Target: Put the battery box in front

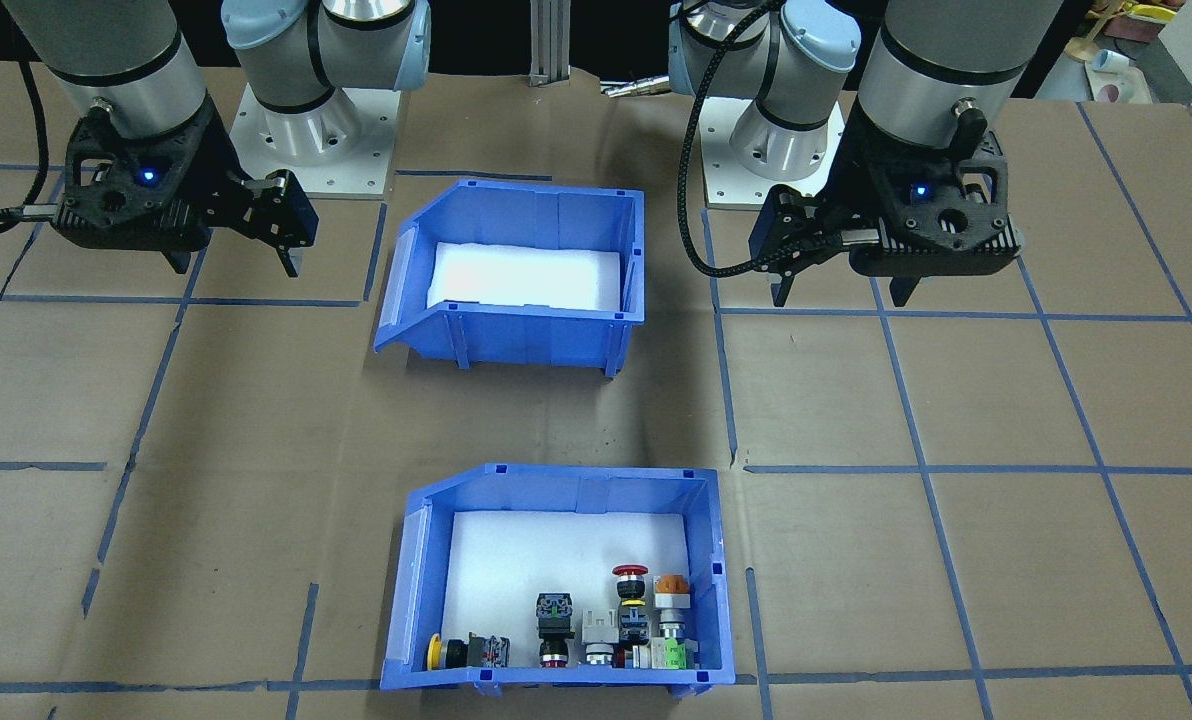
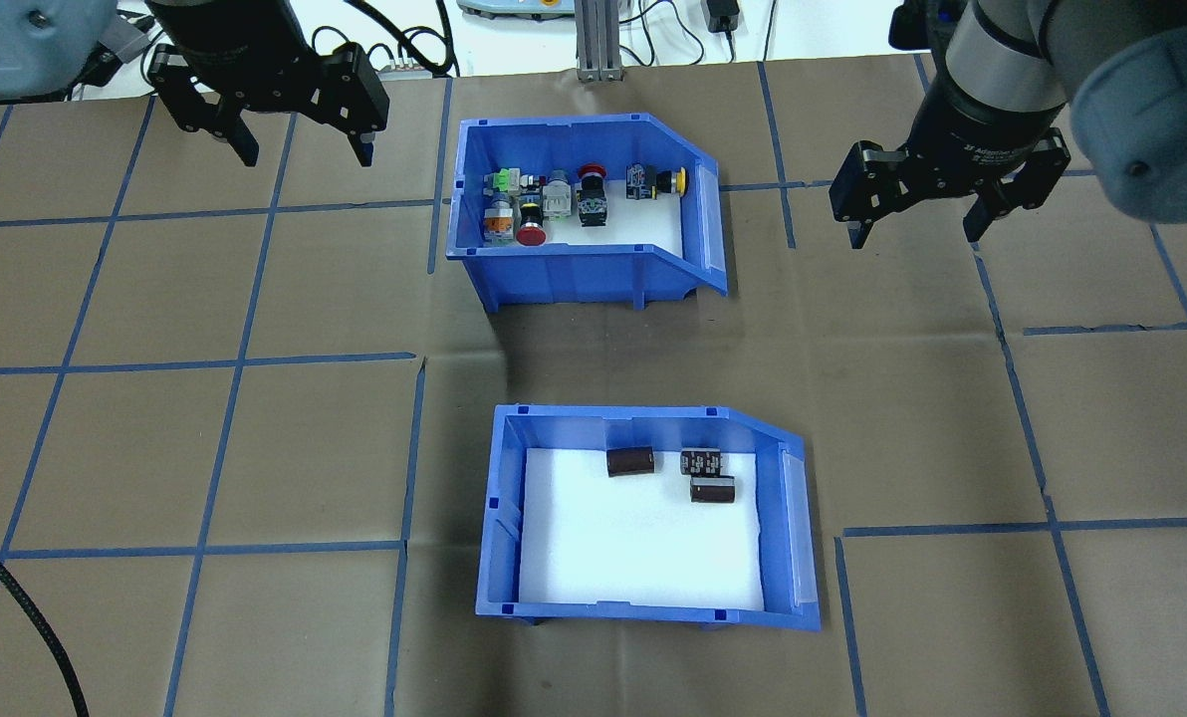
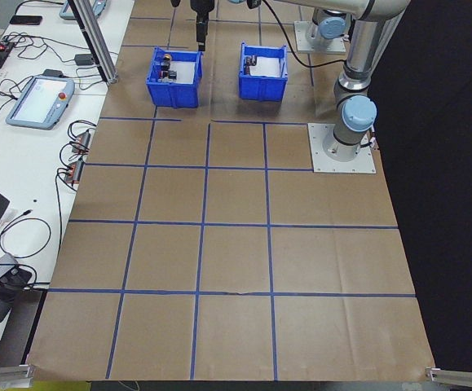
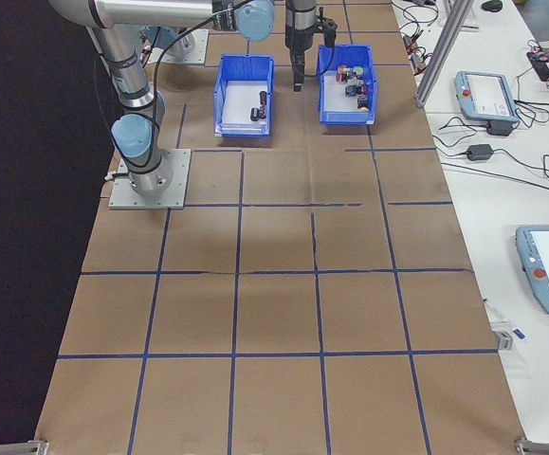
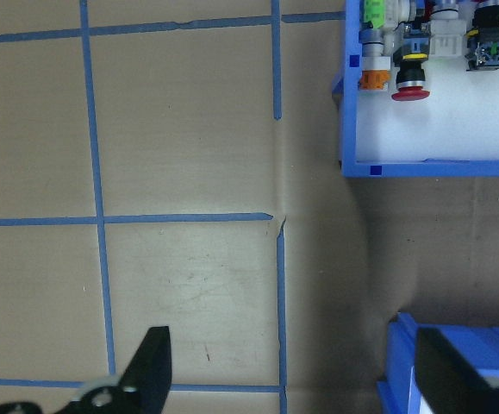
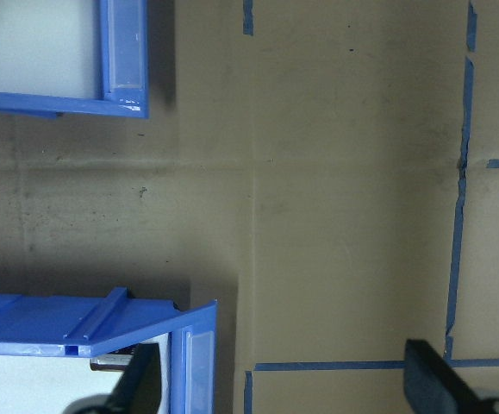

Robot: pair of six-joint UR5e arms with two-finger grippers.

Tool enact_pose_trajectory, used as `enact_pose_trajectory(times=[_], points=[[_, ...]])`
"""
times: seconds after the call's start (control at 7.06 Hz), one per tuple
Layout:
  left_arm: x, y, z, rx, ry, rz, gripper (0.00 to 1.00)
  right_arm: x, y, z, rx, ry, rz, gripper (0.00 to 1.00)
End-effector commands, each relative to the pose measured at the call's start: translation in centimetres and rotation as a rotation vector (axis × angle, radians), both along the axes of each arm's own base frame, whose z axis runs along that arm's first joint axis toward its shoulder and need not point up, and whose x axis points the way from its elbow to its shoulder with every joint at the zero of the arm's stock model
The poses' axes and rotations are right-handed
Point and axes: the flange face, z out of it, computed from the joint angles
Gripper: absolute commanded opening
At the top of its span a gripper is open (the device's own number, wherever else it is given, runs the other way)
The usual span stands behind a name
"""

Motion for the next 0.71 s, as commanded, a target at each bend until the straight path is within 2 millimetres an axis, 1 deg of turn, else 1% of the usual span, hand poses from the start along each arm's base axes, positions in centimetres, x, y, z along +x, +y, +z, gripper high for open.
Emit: enact_pose_trajectory(times=[0.0, 0.14, 0.28, 0.42, 0.57], points=[[-1.7, -0.3, -1.5, 0.045, 0.150, 0.074, 0.99, 0.1, -0.1, -0.1, 0.004, -0.005, 0.007, 1.00], [-1.8, 0.2, -2.5, 0.078, 0.154, 0.203, 0.99, 0.1, -0.9, -0.4, 0.002, -0.004, 0.083, 1.00], [-3.0, 1.2, -4.2, 0.118, 0.146, 0.305, 0.99, 0.1, -3.1, -0.6, 0.003, -0.003, 0.156, 1.00], [-4.8, 2.6, -4.9, 0.137, 0.132, 0.335, 0.99, 0.4, -5.7, -0.9, 0.007, -0.007, 0.236, 1.00], [-5.5, 3.2, -4.6, 0.137, 0.130, 0.323, 0.99, 1.0, -7.7, -0.6, -0.004, -0.007, 0.361, 1.00]])
